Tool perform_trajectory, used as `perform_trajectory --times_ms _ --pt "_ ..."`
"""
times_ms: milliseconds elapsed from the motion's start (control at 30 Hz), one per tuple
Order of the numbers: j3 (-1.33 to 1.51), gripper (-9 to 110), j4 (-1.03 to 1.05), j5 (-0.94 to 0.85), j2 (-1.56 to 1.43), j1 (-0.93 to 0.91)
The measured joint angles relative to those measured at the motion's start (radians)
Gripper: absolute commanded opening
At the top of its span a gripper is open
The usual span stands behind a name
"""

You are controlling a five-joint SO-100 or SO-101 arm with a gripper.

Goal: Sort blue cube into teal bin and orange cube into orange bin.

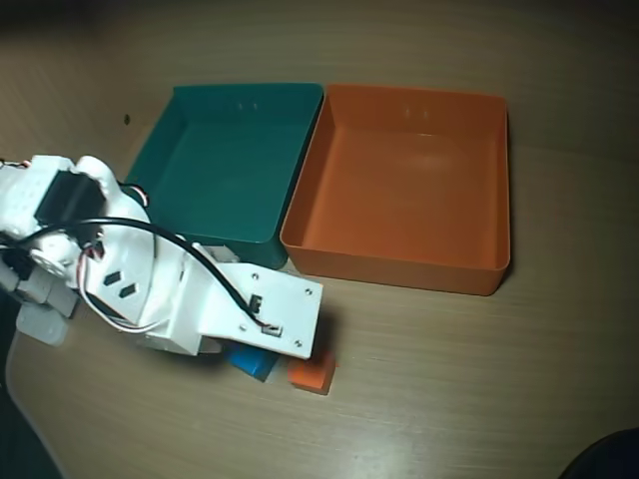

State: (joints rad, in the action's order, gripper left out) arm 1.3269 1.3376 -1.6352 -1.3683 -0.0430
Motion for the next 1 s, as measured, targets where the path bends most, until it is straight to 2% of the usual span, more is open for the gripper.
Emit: perform_trajectory --times_ms 400,1000 --pt "-0.276 38 -0.003 -0.002 0.310 -0.035" --pt "-0.285 37 -0.002 -0.002 0.360 -0.084"
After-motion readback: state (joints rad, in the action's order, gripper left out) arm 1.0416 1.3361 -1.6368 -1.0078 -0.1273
